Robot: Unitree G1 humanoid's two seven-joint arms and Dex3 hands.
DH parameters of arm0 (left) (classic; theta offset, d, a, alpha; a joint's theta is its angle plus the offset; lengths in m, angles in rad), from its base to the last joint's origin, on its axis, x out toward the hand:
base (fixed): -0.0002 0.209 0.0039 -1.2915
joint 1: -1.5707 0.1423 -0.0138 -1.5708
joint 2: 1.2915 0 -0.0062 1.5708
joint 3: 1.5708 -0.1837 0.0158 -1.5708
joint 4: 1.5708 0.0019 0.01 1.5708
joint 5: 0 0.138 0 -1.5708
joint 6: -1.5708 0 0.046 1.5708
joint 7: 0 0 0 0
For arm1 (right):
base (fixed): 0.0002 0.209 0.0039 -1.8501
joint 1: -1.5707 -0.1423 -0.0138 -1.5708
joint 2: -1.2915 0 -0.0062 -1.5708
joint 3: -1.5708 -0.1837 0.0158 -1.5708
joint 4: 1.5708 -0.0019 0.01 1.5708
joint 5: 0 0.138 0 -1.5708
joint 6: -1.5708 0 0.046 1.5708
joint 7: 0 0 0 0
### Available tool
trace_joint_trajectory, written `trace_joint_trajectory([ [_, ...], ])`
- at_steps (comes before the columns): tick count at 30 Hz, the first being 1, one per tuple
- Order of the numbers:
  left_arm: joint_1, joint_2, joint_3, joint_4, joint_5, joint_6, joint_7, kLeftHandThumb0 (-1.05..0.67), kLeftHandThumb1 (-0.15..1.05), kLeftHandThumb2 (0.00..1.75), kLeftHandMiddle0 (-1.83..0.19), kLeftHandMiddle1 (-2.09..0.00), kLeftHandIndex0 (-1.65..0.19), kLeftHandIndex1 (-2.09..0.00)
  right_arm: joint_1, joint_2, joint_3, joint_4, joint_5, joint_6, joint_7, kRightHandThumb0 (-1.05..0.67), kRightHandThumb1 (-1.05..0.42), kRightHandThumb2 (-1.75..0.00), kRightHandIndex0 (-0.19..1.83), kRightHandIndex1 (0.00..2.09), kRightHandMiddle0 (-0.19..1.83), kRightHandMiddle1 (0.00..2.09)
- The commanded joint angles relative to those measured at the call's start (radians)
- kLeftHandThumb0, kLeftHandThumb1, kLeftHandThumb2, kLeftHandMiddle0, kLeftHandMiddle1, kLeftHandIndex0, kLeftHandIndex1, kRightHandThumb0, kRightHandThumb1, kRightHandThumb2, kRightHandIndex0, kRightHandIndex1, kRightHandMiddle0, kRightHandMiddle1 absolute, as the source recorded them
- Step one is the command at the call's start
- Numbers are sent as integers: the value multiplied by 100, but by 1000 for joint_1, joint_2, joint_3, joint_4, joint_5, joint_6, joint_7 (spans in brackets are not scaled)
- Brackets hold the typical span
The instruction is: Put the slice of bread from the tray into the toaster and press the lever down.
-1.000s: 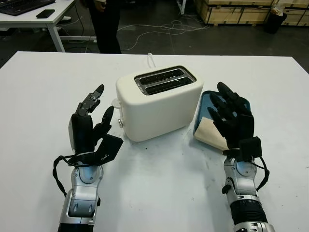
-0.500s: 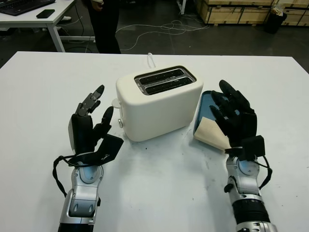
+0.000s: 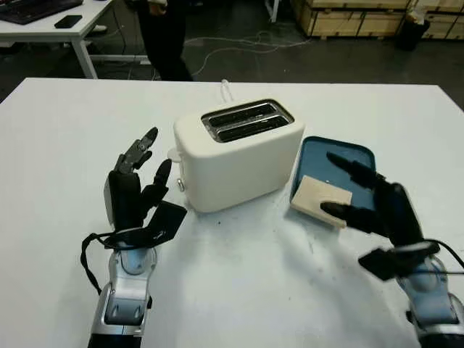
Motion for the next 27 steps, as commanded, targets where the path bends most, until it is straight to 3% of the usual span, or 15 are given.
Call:
trace_joint_trajectory([
  [1,-14,5,1,-5,-13,-9,-5,-34,92,39,-33,-90,-61,-3,33,-25,6,-42,-52,13,-25,-78,-92,-1,34,0,40,0],
  [10,-20,7,4,-10,2,-2,7,-34,92,37,-34,-91,-63,-4,73,-29,61,-82,-257,118,-137,-77,-92,-6,23,0,32,0],
  [18,-21,13,2,-4,-12,-18,-7,-34,92,37,-34,-91,-62,-3,-18,-72,216,115,-485,202,-394,-72,-92,-9,11,0,20,0],
  [27,-15,10,0,-18,-28,-12,-18,-34,92,37,-33,-91,-61,-2,-112,-121,353,306,-527,243,-594,-65,-92,-12,14,2,24,2],
])
